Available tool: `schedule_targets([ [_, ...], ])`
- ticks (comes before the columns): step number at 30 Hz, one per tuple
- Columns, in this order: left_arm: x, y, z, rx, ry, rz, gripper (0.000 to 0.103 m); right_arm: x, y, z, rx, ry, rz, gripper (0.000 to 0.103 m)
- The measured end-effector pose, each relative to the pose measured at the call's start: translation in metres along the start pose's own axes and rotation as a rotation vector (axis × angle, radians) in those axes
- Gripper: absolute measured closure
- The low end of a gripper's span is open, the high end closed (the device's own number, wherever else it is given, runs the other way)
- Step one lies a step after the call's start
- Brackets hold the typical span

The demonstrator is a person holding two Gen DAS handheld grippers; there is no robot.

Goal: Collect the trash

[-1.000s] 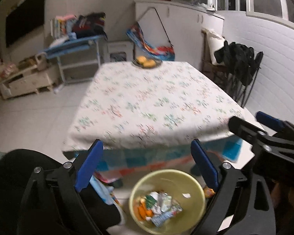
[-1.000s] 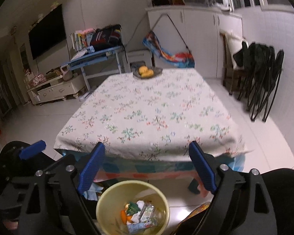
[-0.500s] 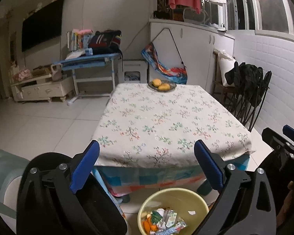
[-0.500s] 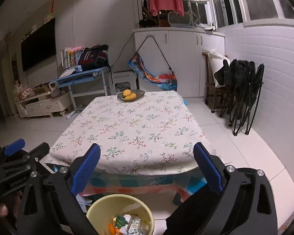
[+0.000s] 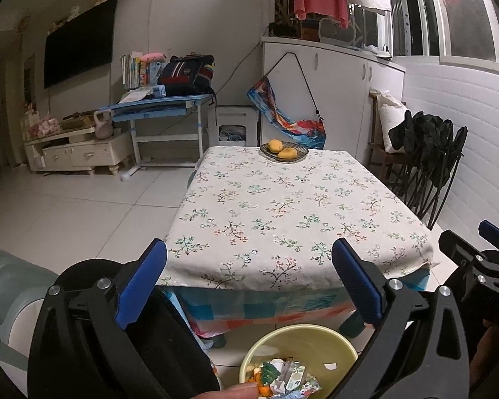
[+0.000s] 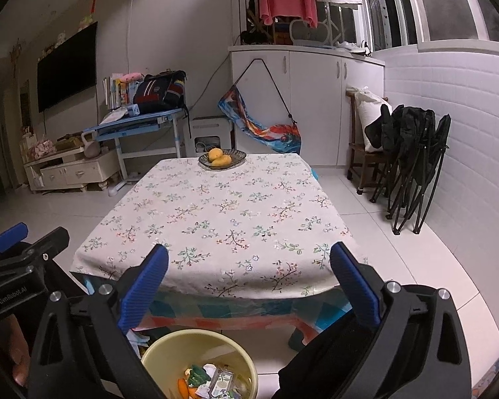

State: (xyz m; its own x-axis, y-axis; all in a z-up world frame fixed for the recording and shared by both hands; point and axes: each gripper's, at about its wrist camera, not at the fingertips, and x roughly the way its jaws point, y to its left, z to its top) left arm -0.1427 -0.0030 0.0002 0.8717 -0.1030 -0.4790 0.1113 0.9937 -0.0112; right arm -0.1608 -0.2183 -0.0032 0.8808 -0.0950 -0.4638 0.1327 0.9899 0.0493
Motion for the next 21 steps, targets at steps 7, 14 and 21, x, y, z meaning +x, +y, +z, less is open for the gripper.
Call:
schedule_targets([
  [7,0.0005,-0.0033,-0.0022,0.016,-0.006,0.016,0.007,0.0015,0.0012,-0.0006,-0.009,0.008,-0.005,0.009],
  [14,-0.0012,-0.0034,-0.0016,0.015,-0.010,0.021,0.007,0.0031,0.0022,-0.0006,-0.017,0.014,-0.010,0.008],
  [21,0.0005,-0.0042,-0.0010,0.024,-0.007,0.029,0.007,0.0038,0.0028,-0.0009,-0.019,0.017,-0.010,0.008],
])
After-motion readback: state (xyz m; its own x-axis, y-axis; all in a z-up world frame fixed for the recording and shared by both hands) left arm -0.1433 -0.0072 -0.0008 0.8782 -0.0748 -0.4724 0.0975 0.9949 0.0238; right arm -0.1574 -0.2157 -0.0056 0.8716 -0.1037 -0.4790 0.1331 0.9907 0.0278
